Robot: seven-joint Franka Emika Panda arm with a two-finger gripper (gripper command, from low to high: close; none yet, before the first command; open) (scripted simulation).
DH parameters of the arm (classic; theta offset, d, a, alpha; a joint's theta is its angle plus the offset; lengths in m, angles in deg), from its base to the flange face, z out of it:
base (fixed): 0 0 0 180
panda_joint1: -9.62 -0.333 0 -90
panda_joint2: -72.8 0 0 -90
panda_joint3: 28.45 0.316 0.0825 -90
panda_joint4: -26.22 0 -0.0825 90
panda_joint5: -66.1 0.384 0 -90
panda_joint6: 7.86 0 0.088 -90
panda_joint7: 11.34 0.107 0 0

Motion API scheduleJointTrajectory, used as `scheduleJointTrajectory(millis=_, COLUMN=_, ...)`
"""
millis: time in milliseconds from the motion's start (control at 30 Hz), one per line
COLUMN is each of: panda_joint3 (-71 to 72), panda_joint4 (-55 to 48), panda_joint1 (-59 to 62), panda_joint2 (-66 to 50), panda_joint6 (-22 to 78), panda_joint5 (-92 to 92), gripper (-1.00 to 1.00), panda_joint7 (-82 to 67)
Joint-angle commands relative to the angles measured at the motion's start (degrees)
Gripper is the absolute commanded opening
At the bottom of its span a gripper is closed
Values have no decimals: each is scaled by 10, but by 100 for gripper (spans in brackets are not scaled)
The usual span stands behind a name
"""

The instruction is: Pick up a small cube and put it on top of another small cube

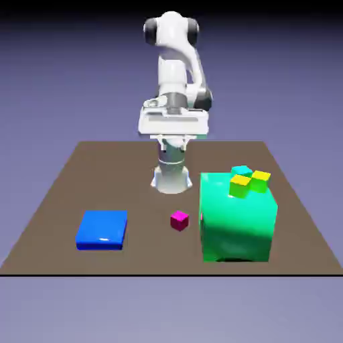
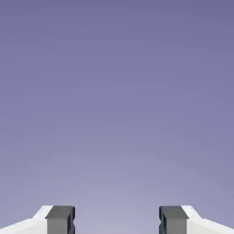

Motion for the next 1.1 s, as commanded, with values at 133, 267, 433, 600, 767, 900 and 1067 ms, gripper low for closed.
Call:
scheduleJointTrajectory(millis=133, panda_joint3=-14, panda_joint4=-40, panda_joint1=7, panda_joint2=-104, panda_joint6=125, panda_joint5=54, gripper=0, panda_joint7=27)
scheduleJointTrajectory(millis=267, panda_joint3=-25, panda_joint4=-71, panda_joint1=12, panda_joint2=-187, panda_joint6=224, panda_joint5=98, gripper=0, panda_joint7=49)
scheduleJointTrajectory(millis=433, panda_joint3=-39, panda_joint4=-111, panda_joint1=19, panda_joint2=-291, panda_joint6=349, panda_joint5=152, gripper=0, panda_joint7=77)
scheduleJointTrajectory(millis=600, panda_joint3=-53, panda_joint4=-150, panda_joint1=26, panda_joint2=-395, panda_joint6=473, panda_joint5=207, gripper=0, panda_joint7=104)
scheduleJointTrajectory(millis=767, panda_joint3=-62, panda_joint4=-177, panda_joint1=31, panda_joint2=-466, panda_joint6=559, panda_joint5=244, gripper=0, panda_joint7=123)
scheduleJointTrajectory(millis=900, panda_joint3=-31, panda_joint4=-148, panda_joint1=23, panda_joint2=-535, panda_joint6=465, panda_joint5=300, gripper=0, panda_joint7=86)
scheduleJointTrajectory(millis=1067, panda_joint3=-56, panda_joint4=-171, panda_joint1=29, panda_joint2=-480, panda_joint6=540, panda_joint5=256, gripper=-100, panda_joint7=116)
